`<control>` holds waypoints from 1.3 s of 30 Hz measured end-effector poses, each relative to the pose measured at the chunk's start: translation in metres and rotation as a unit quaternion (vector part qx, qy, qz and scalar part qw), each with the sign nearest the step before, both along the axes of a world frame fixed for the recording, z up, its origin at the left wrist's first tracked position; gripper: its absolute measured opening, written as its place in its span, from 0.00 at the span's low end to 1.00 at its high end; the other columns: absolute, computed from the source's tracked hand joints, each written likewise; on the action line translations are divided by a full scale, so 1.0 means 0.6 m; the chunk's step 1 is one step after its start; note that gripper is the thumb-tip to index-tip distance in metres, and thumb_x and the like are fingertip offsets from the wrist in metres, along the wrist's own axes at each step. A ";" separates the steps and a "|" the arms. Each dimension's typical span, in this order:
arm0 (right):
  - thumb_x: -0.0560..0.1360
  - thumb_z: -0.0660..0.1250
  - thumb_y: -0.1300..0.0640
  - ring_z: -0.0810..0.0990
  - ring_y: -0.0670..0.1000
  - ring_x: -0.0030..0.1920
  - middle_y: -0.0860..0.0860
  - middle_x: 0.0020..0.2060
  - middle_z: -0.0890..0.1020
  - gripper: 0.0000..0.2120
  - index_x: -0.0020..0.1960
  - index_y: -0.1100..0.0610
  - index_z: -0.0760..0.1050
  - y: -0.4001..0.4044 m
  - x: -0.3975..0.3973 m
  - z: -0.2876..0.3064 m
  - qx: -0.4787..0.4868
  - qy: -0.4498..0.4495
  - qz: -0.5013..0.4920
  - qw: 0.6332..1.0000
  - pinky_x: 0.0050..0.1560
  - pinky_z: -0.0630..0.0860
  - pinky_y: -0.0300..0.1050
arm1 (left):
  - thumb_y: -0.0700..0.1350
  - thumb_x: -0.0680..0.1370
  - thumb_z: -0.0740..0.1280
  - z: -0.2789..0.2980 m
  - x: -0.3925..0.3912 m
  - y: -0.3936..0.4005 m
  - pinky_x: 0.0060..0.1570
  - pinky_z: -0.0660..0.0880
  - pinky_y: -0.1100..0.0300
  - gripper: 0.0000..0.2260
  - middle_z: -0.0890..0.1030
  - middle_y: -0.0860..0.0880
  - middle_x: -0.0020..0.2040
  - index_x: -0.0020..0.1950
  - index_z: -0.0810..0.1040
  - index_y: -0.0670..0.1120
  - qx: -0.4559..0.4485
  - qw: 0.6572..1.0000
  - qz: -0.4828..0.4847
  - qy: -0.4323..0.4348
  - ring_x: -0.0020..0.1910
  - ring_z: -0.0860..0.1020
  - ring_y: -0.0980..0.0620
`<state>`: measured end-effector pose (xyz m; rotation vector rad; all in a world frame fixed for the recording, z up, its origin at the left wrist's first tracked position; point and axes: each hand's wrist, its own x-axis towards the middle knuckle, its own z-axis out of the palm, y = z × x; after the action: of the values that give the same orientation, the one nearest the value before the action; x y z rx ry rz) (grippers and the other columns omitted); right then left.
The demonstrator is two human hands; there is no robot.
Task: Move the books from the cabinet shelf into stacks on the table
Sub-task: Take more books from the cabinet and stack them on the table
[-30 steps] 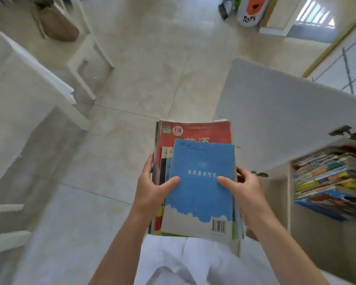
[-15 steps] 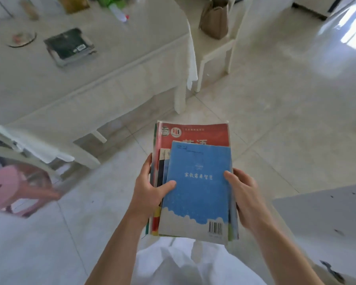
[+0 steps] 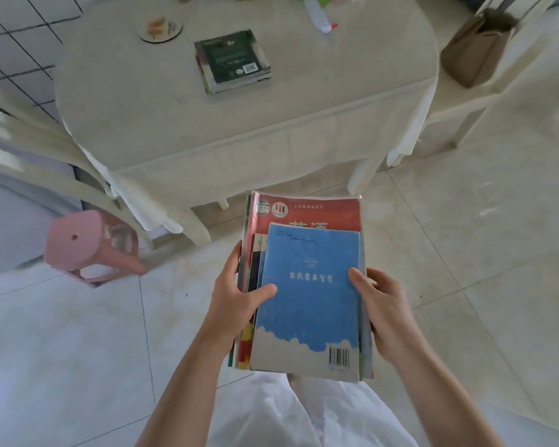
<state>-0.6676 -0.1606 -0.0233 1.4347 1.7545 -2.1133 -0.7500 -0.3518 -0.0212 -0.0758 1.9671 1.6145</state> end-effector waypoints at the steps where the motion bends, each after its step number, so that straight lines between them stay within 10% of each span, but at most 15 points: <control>1: 0.78 0.66 0.53 0.86 0.55 0.41 0.54 0.44 0.86 0.09 0.55 0.56 0.76 0.007 -0.018 -0.002 0.002 -0.004 0.007 1.000 0.47 0.82 0.58 | 0.43 0.74 0.73 -0.002 -0.014 0.005 0.36 0.81 0.61 0.22 0.82 0.54 0.52 0.61 0.69 0.61 -0.001 1.000 0.008 -0.002 0.48 0.84 0.55; 9: 0.76 0.68 0.54 0.84 0.52 0.48 0.52 0.49 0.82 0.17 0.63 0.55 0.71 0.125 -0.227 -0.017 0.041 -0.004 0.136 0.990 0.53 0.80 0.56 | 0.41 0.74 0.73 -0.031 -0.183 0.104 0.36 0.80 0.63 0.23 0.83 0.56 0.52 0.64 0.71 0.58 0.014 0.995 0.101 0.002 0.47 0.84 0.57; 18: 0.78 0.66 0.60 0.78 0.39 0.41 0.43 0.43 0.77 0.12 0.59 0.55 0.67 0.227 -0.452 0.002 0.092 0.033 0.236 0.967 0.29 0.72 0.28 | 0.39 0.77 0.69 -0.022 -0.363 0.191 0.42 0.82 0.56 0.23 0.83 0.58 0.54 0.67 0.71 0.60 0.067 0.980 0.184 0.022 0.51 0.84 0.54; 30: 0.74 0.70 0.62 0.80 0.49 0.50 0.44 0.50 0.77 0.18 0.58 0.52 0.65 0.243 -0.698 -0.021 0.118 0.089 0.276 0.950 0.45 0.78 0.45 | 0.38 0.71 0.75 -0.043 -0.601 0.175 0.44 0.83 0.51 0.27 0.81 0.50 0.54 0.65 0.69 0.55 0.029 0.972 0.220 0.080 0.51 0.83 0.49; 39: 0.72 0.72 0.66 0.75 0.32 0.53 0.38 0.55 0.74 0.24 0.60 0.50 0.64 0.222 -0.859 -0.040 0.207 0.180 0.301 0.913 0.47 0.73 0.29 | 0.31 0.65 0.78 -0.060 -0.781 0.135 0.46 0.82 0.55 0.25 0.83 0.56 0.45 0.54 0.74 0.51 -0.008 0.976 0.187 0.116 0.47 0.83 0.54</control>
<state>-1.1828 -0.0272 -0.0476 0.4143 2.4754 -1.7993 -1.2186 -0.2708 -0.0573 -0.2907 2.2455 1.9173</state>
